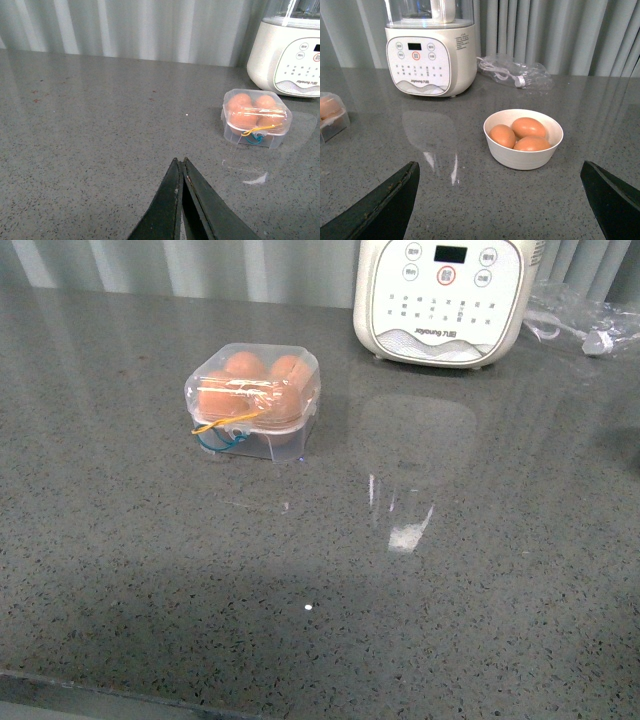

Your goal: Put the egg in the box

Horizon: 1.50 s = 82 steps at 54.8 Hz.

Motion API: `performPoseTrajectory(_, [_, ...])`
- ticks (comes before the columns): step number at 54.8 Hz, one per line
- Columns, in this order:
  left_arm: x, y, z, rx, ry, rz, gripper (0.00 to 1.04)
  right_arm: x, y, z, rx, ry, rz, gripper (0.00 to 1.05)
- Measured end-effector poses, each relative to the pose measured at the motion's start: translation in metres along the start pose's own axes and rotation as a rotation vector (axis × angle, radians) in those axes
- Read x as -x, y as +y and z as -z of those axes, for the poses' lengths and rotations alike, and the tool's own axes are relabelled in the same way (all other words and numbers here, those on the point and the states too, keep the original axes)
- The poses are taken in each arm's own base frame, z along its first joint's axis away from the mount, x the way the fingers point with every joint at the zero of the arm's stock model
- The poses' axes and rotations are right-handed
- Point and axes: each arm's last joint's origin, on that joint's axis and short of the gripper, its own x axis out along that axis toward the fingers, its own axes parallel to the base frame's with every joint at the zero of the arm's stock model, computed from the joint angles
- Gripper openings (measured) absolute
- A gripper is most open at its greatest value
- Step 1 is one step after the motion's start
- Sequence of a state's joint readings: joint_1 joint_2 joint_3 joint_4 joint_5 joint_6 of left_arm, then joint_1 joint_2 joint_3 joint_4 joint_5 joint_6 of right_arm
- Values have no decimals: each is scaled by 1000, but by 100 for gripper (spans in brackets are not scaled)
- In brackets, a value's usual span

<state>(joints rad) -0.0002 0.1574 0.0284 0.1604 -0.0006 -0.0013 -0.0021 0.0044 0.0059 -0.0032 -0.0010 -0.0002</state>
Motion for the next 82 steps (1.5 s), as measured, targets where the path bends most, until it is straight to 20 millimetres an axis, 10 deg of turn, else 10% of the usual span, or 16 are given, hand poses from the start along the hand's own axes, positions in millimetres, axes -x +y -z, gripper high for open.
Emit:
performPoseTrajectory(22, [11, 0, 3, 1, 5, 0, 4, 0, 0, 0, 0, 0, 0, 97])
performPoseTrajectory(52, [11, 0, 3, 1, 5, 0, 99, 0, 0, 0, 0, 0, 0, 97])
performPoseTrajectory(82, [11, 0, 3, 1, 5, 0, 98, 0, 0, 0, 0, 0, 0, 97])
